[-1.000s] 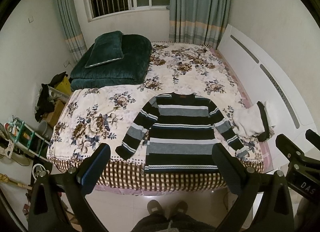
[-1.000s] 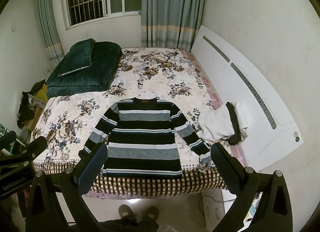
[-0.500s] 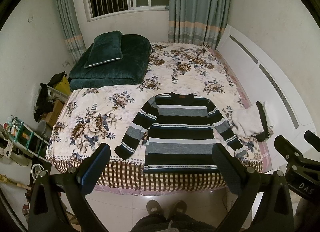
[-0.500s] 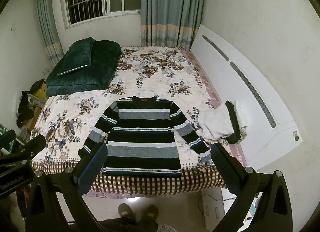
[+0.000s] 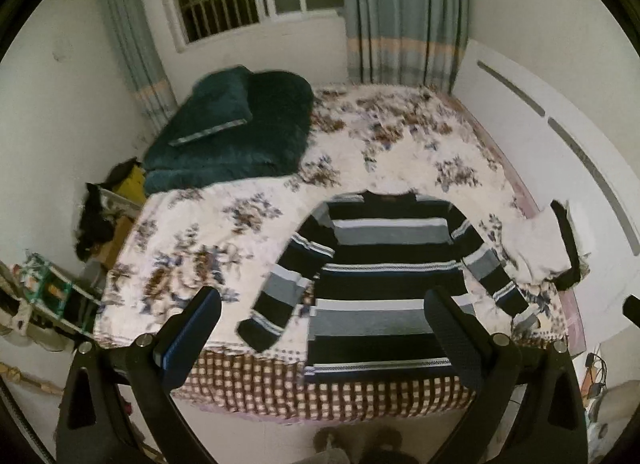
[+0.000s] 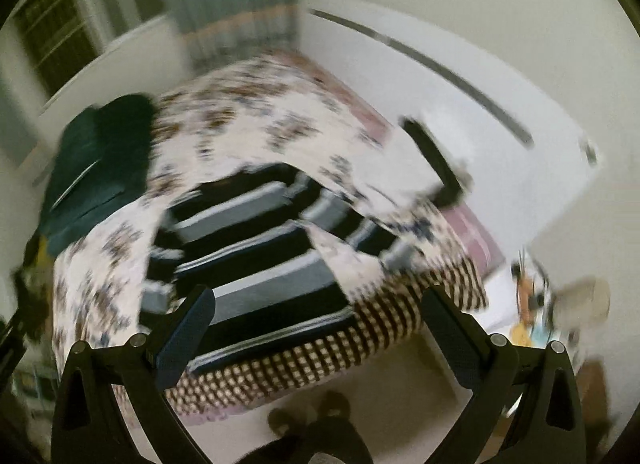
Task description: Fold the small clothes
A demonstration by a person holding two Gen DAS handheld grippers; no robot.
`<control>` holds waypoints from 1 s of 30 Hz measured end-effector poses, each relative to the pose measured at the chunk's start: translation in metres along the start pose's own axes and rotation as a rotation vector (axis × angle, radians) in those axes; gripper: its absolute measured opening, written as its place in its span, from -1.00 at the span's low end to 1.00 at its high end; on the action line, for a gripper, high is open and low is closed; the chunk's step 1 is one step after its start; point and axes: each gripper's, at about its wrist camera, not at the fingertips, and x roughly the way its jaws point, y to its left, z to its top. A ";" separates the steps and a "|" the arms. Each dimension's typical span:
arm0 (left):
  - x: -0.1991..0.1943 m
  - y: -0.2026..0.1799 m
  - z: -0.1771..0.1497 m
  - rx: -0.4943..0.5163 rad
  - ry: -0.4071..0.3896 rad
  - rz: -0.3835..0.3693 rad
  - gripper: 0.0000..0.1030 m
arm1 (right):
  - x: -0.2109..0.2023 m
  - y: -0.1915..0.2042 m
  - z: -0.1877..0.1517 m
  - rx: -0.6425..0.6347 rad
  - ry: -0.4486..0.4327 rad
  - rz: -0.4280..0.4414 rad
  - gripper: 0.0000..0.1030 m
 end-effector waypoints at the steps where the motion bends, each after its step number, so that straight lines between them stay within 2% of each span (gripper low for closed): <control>1: 0.017 -0.005 0.000 0.004 0.017 0.008 1.00 | 0.025 -0.020 -0.003 0.047 0.018 -0.028 1.00; 5: 0.090 -0.026 -0.004 0.033 0.095 0.045 1.00 | 0.127 -0.096 -0.006 0.246 0.115 -0.060 0.95; 10: 0.190 -0.059 -0.012 0.052 0.196 0.116 1.00 | 0.271 -0.187 -0.015 0.441 0.242 -0.054 0.54; 15: 0.285 -0.074 -0.030 0.019 0.332 0.155 1.00 | 0.427 -0.257 -0.027 0.603 0.345 -0.023 0.52; 17: 0.317 -0.077 -0.040 -0.003 0.377 0.153 1.00 | 0.479 -0.273 -0.034 0.660 0.366 -0.039 0.52; 22: 0.397 -0.080 -0.072 -0.039 0.481 0.215 1.00 | 0.588 -0.294 -0.046 0.768 0.380 -0.051 0.52; 24: 0.421 -0.079 -0.080 -0.059 0.509 0.218 1.00 | 0.618 -0.297 -0.053 0.843 0.383 -0.011 0.52; 26: 0.440 -0.077 -0.086 -0.073 0.526 0.224 1.00 | 0.632 -0.295 -0.057 0.873 0.361 -0.027 0.49; 28: 0.456 -0.074 -0.091 -0.083 0.533 0.221 1.00 | 0.631 -0.289 -0.058 0.888 0.300 -0.064 0.14; 29: 0.461 -0.072 -0.092 -0.088 0.533 0.219 1.00 | 0.628 -0.285 -0.058 0.888 0.290 -0.093 -0.29; 30: 0.466 -0.068 -0.092 -0.097 0.530 0.214 1.00 | 0.624 -0.282 -0.059 0.892 0.268 -0.098 -0.82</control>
